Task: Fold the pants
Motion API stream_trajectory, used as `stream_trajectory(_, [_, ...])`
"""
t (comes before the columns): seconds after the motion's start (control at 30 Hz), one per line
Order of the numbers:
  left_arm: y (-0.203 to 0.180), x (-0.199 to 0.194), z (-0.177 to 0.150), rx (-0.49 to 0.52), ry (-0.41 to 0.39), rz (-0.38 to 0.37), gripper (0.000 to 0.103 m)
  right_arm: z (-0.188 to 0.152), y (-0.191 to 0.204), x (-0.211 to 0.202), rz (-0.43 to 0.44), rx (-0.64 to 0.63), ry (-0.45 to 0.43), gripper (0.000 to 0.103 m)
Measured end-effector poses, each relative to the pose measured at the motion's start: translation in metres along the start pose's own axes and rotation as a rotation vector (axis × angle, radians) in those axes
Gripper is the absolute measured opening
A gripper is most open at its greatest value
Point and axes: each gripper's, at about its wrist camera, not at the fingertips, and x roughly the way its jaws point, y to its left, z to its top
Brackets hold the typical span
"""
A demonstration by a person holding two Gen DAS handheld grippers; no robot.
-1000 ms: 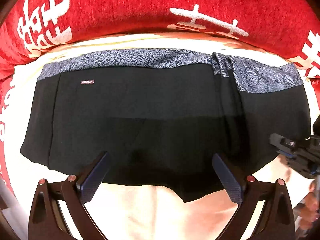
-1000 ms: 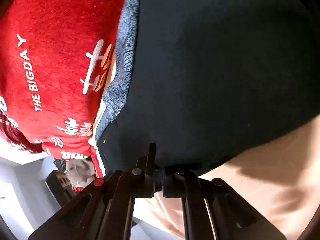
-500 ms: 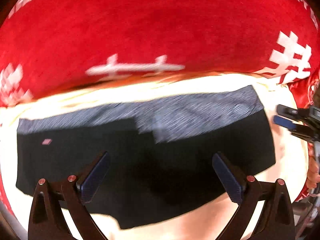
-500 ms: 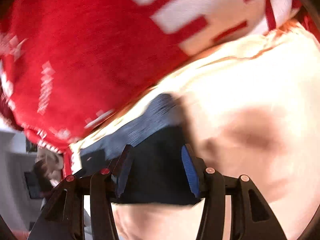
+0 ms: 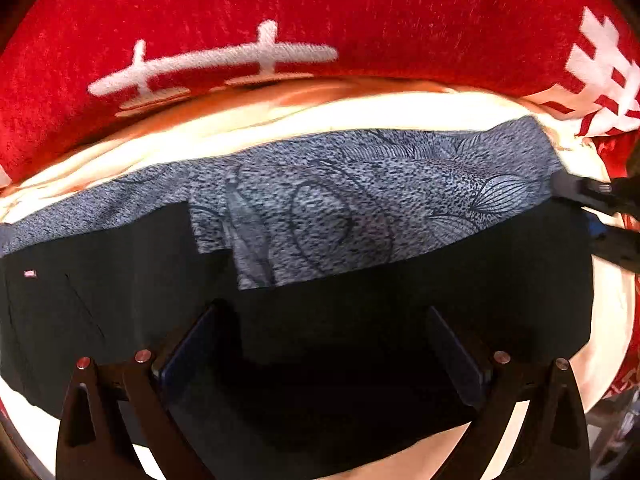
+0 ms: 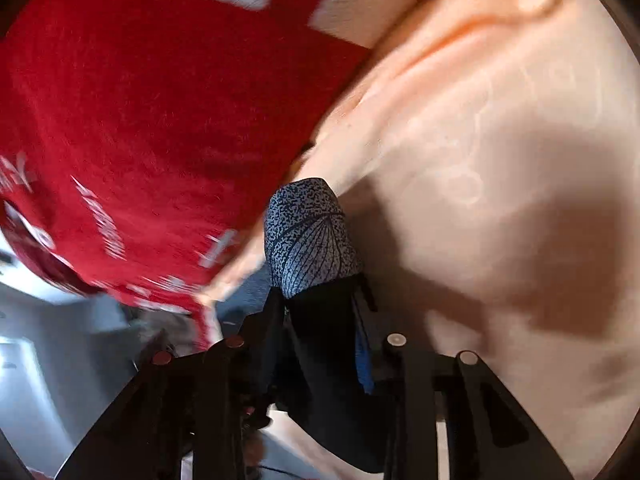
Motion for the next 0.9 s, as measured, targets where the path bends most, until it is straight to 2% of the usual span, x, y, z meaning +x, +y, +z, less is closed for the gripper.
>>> stream_trajectory(0.1, [0.005,-0.001,-0.004,-0.011,0.012,0.007,0.102,0.004,0.01,0.011,-0.238,-0.103,-0.015,0.035])
stream_trajectory(0.2, [0.016,-0.009,-0.008,-0.046,0.02,0.011,0.102,0.001,0.018,0.019,-0.352,-0.153,-0.056,0.053])
stream_trajectory(0.37, [0.043,-0.038,-0.027,-0.059,-0.009,0.058,0.102,-0.024,0.033,0.004,-0.383,-0.152,-0.072,0.053])
stream_trajectory(0.5, [0.07,-0.054,-0.046,-0.093,-0.008,0.076,0.102,-0.051,0.037,-0.021,-0.425,-0.173,-0.122,0.053])
stream_trajectory(0.57, [0.094,-0.065,-0.062,-0.11,-0.008,0.089,0.102,-0.065,0.044,-0.029,-0.408,-0.196,-0.131,0.046])
stream_trajectory(0.7, [0.115,-0.07,-0.078,-0.124,0.012,0.126,0.102,-0.089,0.073,-0.013,-0.396,-0.289,-0.095,0.044])
stream_trajectory(0.8, [0.132,-0.077,-0.095,-0.135,0.026,0.138,0.102,-0.102,0.101,0.024,-0.426,-0.405,-0.052,0.044])
stream_trajectory(0.9, [0.154,-0.085,-0.118,-0.145,0.032,0.146,0.102,-0.11,0.121,0.061,-0.438,-0.457,-0.009,0.044])
